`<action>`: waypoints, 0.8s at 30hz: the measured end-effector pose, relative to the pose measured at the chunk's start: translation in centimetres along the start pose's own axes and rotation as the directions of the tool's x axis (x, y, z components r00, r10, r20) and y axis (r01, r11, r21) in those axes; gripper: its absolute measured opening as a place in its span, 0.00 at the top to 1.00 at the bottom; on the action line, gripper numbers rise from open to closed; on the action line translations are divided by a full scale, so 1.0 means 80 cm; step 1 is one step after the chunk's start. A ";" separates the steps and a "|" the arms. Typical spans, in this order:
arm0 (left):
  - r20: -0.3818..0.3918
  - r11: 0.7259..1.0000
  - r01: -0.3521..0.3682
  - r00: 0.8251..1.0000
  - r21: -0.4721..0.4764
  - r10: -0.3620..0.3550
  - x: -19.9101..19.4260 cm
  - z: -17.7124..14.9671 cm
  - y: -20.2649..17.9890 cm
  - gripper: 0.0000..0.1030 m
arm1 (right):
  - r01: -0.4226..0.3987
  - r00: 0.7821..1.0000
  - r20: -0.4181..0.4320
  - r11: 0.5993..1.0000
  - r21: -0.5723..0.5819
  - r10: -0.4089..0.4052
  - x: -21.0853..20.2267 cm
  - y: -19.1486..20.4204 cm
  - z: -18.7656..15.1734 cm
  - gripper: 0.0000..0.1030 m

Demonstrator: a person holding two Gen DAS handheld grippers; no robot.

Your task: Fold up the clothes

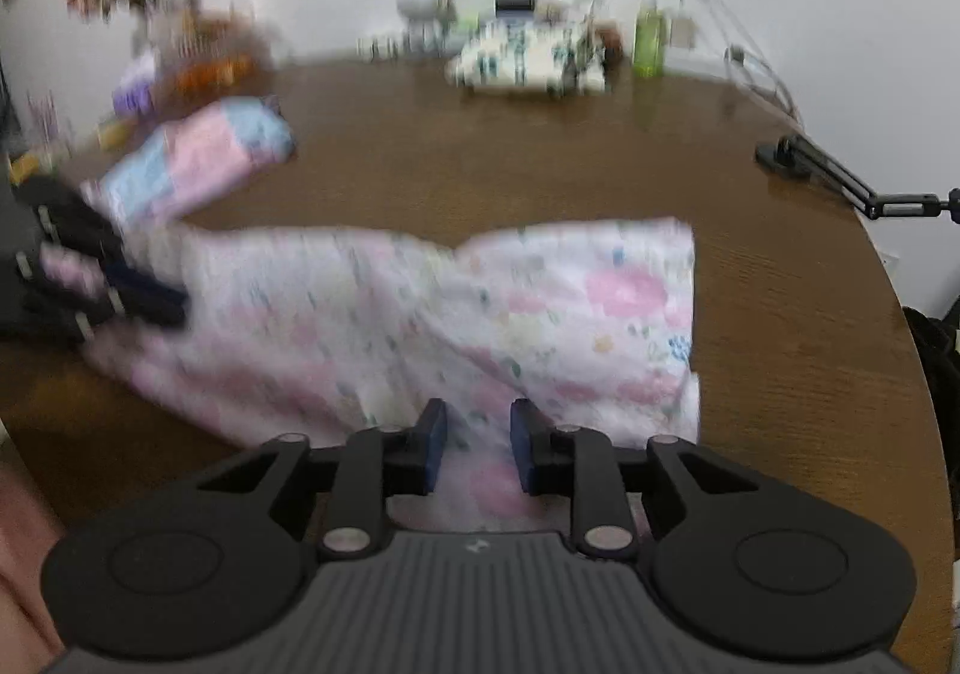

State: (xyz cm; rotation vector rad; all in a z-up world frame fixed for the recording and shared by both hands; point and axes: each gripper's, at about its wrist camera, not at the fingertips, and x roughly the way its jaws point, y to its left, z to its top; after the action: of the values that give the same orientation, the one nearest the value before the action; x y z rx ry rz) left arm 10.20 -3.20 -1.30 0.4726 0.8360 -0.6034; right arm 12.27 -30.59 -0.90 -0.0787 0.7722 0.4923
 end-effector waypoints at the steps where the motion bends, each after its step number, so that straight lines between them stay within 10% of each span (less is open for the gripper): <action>1: 0.001 1.000 -0.004 1.000 0.001 0.004 0.001 0.000 0.000 0.91 | 0.005 0.999 0.042 1.000 0.003 -0.005 -0.003 0.003 0.008 0.78; 5: 0.009 1.000 -0.017 1.000 0.013 0.017 0.000 0.002 -0.003 0.91 | 0.054 0.989 0.136 0.998 -0.018 -0.051 0.007 0.015 0.035 0.78; 9: 0.022 1.000 -0.029 0.999 -0.002 0.029 0.002 0.001 -0.005 0.91 | 0.092 0.995 0.037 0.996 -0.001 -0.092 0.045 0.005 0.030 0.78; 13: 0.025 0.999 -0.011 1.000 -0.043 0.012 -0.008 0.000 0.004 0.72 | 0.075 0.997 0.012 0.994 0.082 -0.077 0.048 -0.011 0.017 0.78; 20: 0.136 0.971 -0.160 0.973 -0.180 0.186 -0.107 -0.033 0.057 0.54 | 0.012 0.997 0.078 0.999 0.030 -0.015 0.019 0.020 0.034 0.68; 24: 0.061 0.918 -0.290 0.947 -0.271 0.317 -0.135 -0.074 0.094 0.54 | -0.104 0.991 0.079 0.993 -0.055 0.108 0.029 0.063 0.053 0.67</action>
State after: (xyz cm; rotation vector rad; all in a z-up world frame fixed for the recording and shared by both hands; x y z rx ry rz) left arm 6.33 9.23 4.93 0.3197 0.7117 -0.2236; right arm 14.20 -24.17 1.12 -0.0644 0.6855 0.6124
